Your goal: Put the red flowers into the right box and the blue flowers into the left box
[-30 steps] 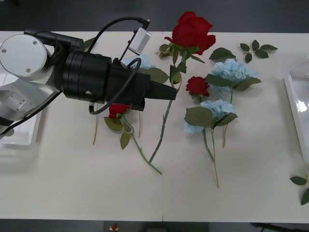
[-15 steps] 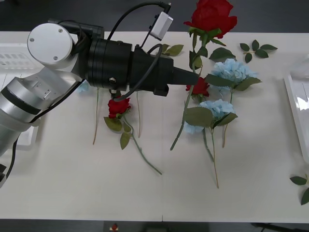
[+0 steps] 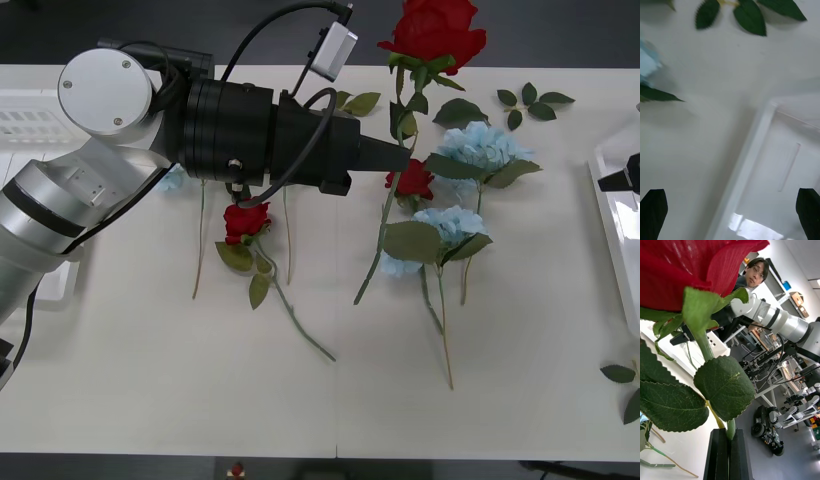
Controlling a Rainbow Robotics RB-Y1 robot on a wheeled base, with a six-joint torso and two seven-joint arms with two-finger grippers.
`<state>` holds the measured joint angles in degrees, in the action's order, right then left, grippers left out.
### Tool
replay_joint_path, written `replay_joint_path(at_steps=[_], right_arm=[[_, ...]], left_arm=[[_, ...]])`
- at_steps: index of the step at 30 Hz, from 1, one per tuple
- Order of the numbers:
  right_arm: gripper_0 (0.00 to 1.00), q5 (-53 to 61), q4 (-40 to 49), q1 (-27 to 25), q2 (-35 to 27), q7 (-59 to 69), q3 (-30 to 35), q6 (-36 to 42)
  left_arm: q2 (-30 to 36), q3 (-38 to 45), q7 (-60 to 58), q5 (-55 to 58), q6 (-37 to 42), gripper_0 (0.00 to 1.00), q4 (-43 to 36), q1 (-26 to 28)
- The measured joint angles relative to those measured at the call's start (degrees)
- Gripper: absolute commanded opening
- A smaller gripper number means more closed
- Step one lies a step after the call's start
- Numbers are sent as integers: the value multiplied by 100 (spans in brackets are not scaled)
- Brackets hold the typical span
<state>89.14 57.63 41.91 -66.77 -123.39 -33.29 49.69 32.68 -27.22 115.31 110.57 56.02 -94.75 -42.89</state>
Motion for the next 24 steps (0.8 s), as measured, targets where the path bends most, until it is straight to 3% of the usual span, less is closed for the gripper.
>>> replay_joint_path(at_steps=[5, 10, 18, 24], right_arm=[[100, 2182, 117, -3, -93, -973, 96, 435], [100, 3607, 451, -192, -93, -2045, -18, 592], [100, 5511, 1476, -1071, -93, -3173, -8, 649], [100, 6248, 2394, -1903, -86, -3204, 327, 645]], left_arm=[[0, 0, 0, 0, 0, 0, 0, 0], [0, 0, 0, 0, 0, 0, 0, 0], [0, 0, 0, 0, 0, 0, 1, 0], [0, 0, 0, 0, 0, 0, 2, 0]])
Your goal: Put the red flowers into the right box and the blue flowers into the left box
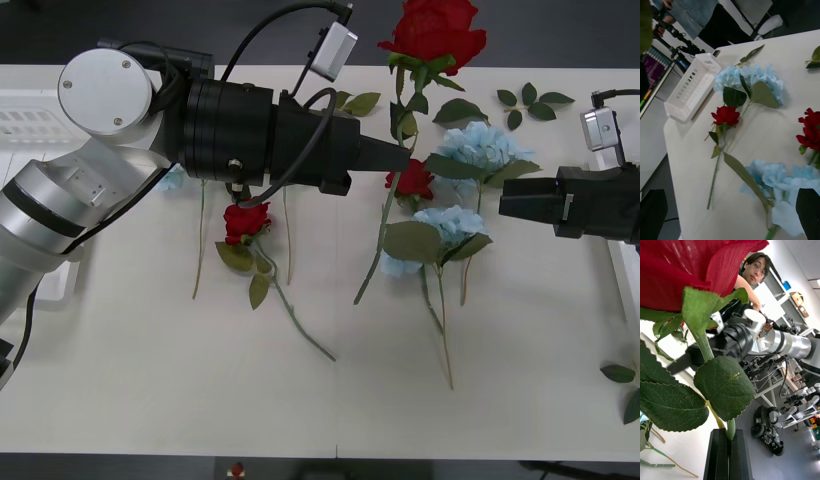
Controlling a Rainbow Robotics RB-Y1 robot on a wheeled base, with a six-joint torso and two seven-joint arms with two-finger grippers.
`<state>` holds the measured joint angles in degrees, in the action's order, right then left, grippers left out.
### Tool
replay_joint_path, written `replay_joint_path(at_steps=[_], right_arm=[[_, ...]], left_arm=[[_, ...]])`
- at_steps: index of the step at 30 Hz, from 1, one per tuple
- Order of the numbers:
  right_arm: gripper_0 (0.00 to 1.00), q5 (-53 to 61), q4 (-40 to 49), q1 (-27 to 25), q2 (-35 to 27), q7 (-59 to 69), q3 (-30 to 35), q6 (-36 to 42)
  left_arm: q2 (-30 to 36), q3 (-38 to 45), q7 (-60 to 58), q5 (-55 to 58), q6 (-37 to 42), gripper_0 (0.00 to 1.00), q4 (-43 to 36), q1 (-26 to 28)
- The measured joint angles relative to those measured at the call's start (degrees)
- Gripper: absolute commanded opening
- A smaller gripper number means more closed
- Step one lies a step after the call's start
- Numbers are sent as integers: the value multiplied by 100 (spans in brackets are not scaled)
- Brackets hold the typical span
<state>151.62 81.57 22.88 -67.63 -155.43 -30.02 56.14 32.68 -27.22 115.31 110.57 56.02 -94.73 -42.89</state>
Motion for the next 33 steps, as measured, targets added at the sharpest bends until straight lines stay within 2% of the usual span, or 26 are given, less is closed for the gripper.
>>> replay_joint_path(at_steps=[4, 8, 15, 25, 33], right_arm=[[100, 29, 620, -627, 67, 0, 501, -37], [100, 121, 1015, -995, 396, 0, 704, -142], [100, 121, 1485, -1216, 1041, 0, 617, -407], [100, 112, 2575, -1664, 1639, 0, 592, -1634], [100, -96, 2656, -1798, 2107, 0, 590, -1817]], left_arm=[[0, 0, 0, 0, 0, 0, 0, 0], [0, 0, 0, 0, 0, 0, 1, 0], [0, 0, 0, 0, 0, 0, 1, 0], [0, 0, 0, 0, 0, 0, 1, 0], [0, 0, 0, 0, 0, 0, 2, 0]])
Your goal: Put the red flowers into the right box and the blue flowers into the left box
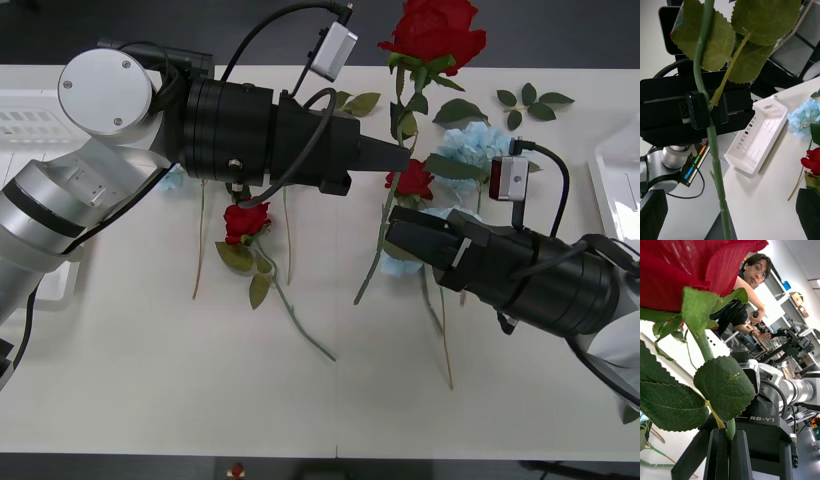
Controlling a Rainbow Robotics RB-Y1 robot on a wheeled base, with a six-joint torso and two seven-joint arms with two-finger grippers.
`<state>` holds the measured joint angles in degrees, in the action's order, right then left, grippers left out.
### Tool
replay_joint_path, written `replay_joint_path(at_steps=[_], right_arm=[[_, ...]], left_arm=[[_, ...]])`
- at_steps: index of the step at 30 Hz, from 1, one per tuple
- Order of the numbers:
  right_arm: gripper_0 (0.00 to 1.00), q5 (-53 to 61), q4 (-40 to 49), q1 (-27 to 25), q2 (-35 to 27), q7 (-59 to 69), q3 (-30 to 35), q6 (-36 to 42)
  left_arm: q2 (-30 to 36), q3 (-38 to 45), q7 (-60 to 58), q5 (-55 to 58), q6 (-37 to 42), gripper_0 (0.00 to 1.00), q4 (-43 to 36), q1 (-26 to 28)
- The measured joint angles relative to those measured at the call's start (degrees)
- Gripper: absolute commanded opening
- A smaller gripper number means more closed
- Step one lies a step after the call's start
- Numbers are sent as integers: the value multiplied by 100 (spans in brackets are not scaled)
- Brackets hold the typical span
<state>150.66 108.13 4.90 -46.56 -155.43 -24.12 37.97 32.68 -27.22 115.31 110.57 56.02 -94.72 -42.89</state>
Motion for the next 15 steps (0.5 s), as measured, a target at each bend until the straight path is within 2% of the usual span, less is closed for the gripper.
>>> replay_joint_path(at_steps=[9, 15], right_arm=[[100, -132, 0, -54, 644, 0, 0, -329], [100, -138, 0, -249, 825, 0, -3, -341]], left_arm=[[0, 0, 0, 0, 0, 0, 0, 0], [0, 0, 0, 0, 0, 0, 0, 0]])
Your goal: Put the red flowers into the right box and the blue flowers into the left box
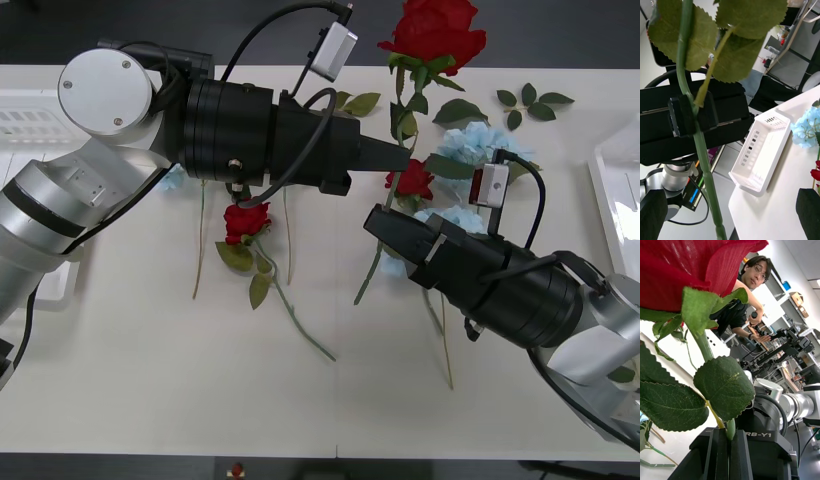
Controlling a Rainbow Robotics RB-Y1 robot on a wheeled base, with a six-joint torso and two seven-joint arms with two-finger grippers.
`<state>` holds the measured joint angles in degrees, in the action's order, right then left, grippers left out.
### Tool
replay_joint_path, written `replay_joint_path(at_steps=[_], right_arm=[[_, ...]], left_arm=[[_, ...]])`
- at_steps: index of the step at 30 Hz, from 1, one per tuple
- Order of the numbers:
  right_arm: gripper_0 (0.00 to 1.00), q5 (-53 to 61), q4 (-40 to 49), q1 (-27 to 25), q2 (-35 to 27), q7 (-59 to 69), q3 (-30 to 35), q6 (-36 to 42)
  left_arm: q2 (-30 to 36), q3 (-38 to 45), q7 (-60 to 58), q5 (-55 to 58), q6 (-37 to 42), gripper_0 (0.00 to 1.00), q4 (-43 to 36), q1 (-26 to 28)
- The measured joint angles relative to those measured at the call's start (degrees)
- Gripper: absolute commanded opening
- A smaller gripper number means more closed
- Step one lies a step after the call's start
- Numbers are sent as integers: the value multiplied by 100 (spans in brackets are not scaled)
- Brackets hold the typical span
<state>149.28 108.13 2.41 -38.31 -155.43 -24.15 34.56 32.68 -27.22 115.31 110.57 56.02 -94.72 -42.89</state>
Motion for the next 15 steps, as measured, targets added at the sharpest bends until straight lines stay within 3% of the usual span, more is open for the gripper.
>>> replay_joint_path(at_steps=[4, 11, 15], right_arm=[[99, 0, 0, -101, 3, 0, -79, -17], [86, 0, 0, -104, 119, 0, -231, -119], [67, 0, 0, -104, 302, 0, -228, -183]], left_arm=[[0, 0, 0, 0, 0, 0, 0, 0], [0, 0, 0, 0, 0, 0, 0, 0], [0, 0, 0, 0, 0, 0, 0, 0]])
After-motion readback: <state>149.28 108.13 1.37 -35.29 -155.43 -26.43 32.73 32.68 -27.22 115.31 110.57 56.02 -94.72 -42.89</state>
